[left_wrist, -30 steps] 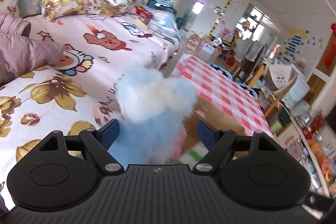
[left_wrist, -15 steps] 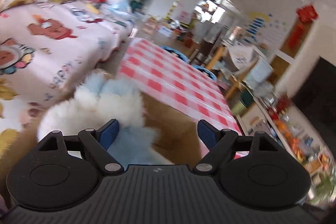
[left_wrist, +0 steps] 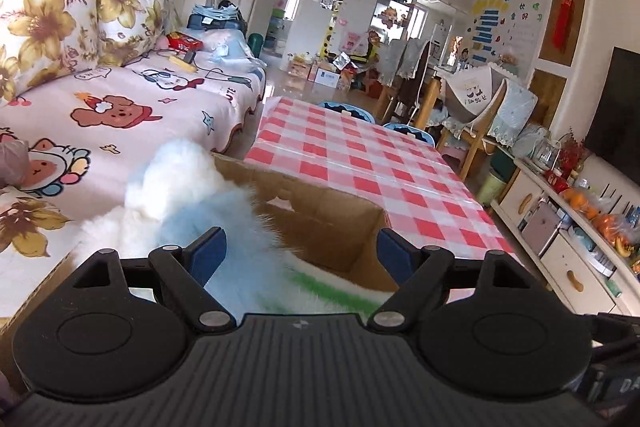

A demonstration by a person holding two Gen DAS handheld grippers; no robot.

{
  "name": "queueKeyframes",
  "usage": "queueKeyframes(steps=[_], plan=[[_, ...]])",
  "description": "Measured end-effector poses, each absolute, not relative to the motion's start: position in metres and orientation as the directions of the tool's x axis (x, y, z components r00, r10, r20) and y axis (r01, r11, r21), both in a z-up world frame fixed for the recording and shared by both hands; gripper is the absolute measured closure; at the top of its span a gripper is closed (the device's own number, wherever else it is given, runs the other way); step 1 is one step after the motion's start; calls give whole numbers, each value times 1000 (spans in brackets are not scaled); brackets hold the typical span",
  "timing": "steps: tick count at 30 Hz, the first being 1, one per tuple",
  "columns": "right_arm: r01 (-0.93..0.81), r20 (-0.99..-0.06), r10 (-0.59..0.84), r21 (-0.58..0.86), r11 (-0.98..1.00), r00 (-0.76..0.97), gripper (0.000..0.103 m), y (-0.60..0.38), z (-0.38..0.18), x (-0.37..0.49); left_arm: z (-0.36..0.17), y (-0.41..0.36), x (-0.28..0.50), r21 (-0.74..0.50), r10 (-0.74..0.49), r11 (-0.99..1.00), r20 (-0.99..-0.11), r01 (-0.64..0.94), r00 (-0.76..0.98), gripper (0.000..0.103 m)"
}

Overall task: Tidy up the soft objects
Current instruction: 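Move both tools back from the box toward the teddy bear and pompom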

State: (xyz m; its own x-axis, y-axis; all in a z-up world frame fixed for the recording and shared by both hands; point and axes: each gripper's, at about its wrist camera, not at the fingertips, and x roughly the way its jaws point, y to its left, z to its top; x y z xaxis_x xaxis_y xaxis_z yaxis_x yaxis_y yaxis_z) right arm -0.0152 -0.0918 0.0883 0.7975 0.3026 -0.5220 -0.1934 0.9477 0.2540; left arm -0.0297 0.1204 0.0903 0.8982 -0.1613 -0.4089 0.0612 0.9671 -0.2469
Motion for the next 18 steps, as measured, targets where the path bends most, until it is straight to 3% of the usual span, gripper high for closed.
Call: queueKeyframes(steps=[18], plan=[[-214,-543,299,217,953,785,1,-96,54,-21,88,104,-31,-194,-148,978,-407,72,902,0]])
